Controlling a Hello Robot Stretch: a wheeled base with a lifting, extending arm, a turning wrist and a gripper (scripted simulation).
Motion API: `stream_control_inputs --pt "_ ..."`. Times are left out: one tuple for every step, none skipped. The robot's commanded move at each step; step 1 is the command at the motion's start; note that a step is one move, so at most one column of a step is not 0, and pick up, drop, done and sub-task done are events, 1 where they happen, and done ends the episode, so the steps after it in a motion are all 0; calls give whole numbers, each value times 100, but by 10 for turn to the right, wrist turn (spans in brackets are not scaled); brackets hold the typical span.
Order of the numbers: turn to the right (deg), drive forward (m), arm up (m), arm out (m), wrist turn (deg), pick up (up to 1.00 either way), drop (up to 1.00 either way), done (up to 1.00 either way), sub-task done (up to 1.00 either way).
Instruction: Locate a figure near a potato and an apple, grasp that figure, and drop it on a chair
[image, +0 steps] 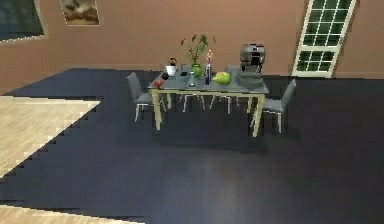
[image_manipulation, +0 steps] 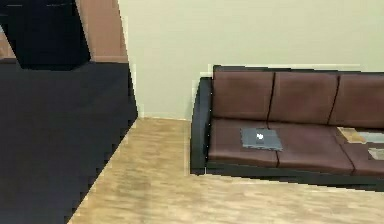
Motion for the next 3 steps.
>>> stream_control_inputs --pt "150 0 0 0 0 0 0 0 0" --pt "0 100 0 0 0 0 0 0 0" --pt "0 60 0 0 0 0 0 0 0"
